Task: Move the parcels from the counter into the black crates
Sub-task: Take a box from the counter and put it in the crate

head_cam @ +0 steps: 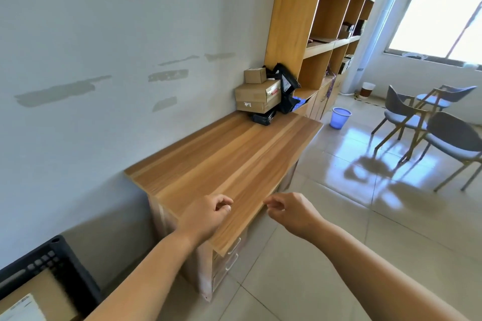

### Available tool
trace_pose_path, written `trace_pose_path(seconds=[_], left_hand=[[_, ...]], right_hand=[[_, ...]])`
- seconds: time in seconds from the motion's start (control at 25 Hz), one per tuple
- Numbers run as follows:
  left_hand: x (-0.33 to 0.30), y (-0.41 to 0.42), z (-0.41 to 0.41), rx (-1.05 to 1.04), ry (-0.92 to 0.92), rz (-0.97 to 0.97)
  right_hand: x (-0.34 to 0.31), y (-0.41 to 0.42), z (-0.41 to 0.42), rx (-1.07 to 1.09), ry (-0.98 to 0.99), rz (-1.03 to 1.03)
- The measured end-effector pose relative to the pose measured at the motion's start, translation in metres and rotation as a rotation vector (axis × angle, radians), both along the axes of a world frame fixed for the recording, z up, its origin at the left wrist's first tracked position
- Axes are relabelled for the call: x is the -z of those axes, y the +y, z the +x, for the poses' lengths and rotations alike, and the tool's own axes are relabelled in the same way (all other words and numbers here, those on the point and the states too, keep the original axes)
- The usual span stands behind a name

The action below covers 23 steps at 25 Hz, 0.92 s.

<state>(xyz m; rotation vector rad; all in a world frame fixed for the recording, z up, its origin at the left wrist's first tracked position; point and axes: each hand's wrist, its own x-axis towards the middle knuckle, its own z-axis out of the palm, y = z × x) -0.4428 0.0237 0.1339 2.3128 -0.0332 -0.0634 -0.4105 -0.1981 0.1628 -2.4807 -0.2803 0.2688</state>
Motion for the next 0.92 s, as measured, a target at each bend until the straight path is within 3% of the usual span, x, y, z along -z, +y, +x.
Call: trace_pose_path(seconds=[0.28, 0.6, 0.92], left_hand=[[-0.024, -0.036, 0.176, 0.012, -0.016, -0.055], [-0.015, -0.083, 0.330, 0.093, 0.026, -0.054], [-0.012, -0.170, 0.474, -0.018, 0.006, -0.033]], right_hand=[[-0.026, -0.039, 0.168, 0.059, -0.058, 0.000], [-0.010, -0.105, 0.304, 0.138, -0.020, -0.002], [0.004, -0.186, 0.468, 0.041, -0.013, 0.035]])
